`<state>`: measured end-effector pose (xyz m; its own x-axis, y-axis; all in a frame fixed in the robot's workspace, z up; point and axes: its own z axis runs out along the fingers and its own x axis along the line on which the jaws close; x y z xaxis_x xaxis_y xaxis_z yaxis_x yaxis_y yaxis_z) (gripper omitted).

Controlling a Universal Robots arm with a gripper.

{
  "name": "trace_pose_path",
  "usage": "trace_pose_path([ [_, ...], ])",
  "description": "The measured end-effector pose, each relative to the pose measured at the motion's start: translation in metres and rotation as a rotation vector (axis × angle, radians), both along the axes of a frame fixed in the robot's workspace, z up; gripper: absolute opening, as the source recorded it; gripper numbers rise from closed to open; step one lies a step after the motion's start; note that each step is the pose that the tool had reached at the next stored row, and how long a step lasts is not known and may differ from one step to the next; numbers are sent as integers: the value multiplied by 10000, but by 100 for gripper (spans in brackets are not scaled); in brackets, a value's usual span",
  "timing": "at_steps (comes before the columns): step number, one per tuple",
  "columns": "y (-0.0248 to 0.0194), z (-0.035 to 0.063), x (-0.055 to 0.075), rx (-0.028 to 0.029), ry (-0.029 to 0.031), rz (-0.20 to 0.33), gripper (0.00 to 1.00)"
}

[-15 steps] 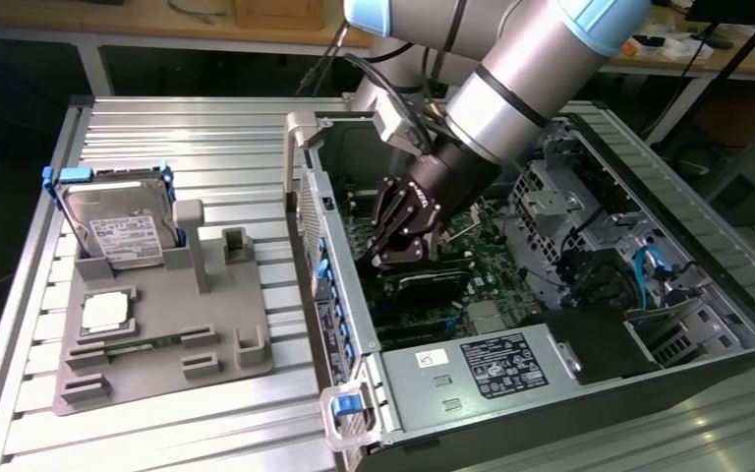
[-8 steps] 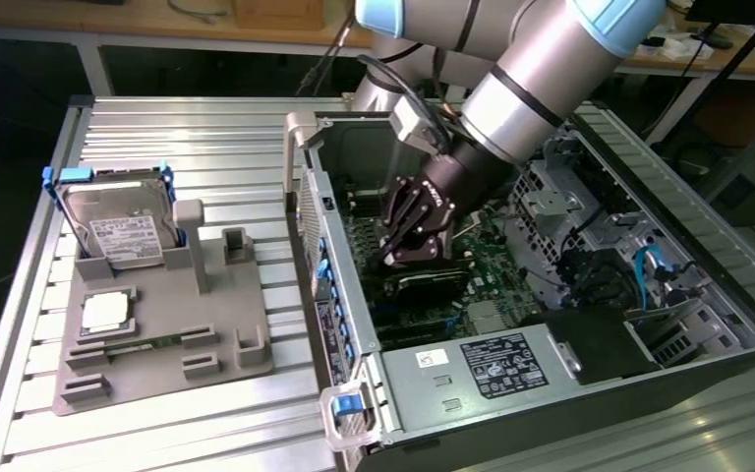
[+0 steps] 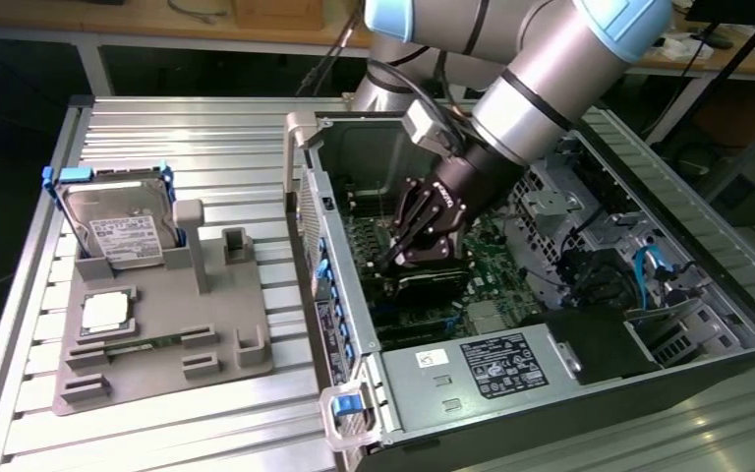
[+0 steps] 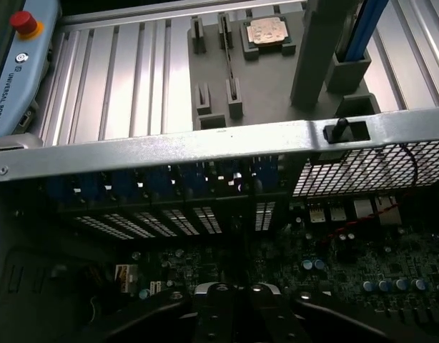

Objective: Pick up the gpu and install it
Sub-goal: 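Press down on the gpu until it lock into place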

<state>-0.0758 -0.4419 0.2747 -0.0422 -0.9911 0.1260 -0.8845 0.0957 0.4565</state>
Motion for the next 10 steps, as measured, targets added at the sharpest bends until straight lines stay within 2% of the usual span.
trace_pose_path([
  [10,0,-20,33,-7,-1,0,11],
])
